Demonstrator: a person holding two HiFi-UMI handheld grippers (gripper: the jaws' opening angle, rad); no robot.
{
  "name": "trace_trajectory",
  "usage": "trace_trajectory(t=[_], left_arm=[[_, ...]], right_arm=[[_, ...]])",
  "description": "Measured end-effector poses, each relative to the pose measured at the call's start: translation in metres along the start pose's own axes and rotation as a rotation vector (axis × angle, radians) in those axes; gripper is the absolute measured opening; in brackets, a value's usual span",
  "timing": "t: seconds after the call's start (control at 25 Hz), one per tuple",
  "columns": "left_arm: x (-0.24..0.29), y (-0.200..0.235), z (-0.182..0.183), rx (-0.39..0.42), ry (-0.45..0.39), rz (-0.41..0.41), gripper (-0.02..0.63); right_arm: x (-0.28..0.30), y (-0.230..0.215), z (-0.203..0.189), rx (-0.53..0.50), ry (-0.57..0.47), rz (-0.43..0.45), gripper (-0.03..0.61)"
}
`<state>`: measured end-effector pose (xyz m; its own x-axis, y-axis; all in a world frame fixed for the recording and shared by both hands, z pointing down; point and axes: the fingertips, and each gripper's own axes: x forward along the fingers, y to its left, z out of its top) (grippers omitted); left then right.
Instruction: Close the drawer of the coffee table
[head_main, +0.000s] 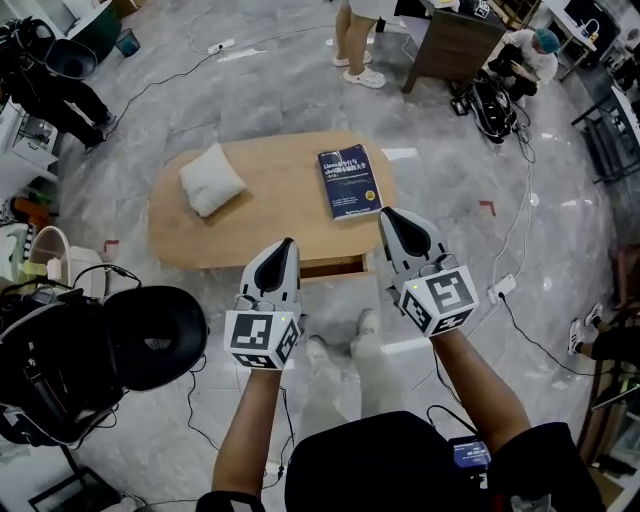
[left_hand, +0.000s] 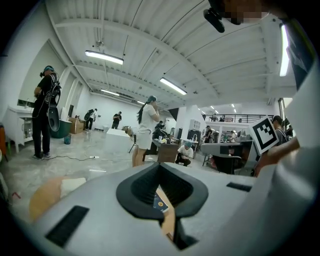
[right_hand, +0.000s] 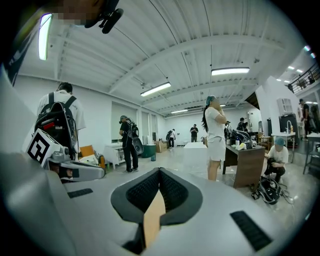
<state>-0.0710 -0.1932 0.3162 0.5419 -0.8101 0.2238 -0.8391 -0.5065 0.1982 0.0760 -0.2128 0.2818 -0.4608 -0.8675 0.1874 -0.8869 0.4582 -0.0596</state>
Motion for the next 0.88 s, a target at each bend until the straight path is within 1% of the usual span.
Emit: trace_trajectory(t=[0.24,0.48,0.68,0.88], left_arm=[[0.011,0.001,-0.028,-0.02,0.033,0.005,0.001],[0.021,0.012,-0.04,-0.043,0.065,0.015,0.002],[0.027,0.013,-0.057,-0.055,0.084,0.018,0.002],[0.027,0.012,-0.075,-0.066,0.106,0.014,0.002]], right_arm=[[0.006,-0.008,-0.033,0.031,0.053,0.006,0.014],[0.022,-0.013,-0.044,0.035,0.068,0.016,0.014],[0.027,-0.016,-0.068,0.046,0.103,0.023,0.014],[0.03,-0.012,-0.086,0.051,0.105,0.026,0.014]])
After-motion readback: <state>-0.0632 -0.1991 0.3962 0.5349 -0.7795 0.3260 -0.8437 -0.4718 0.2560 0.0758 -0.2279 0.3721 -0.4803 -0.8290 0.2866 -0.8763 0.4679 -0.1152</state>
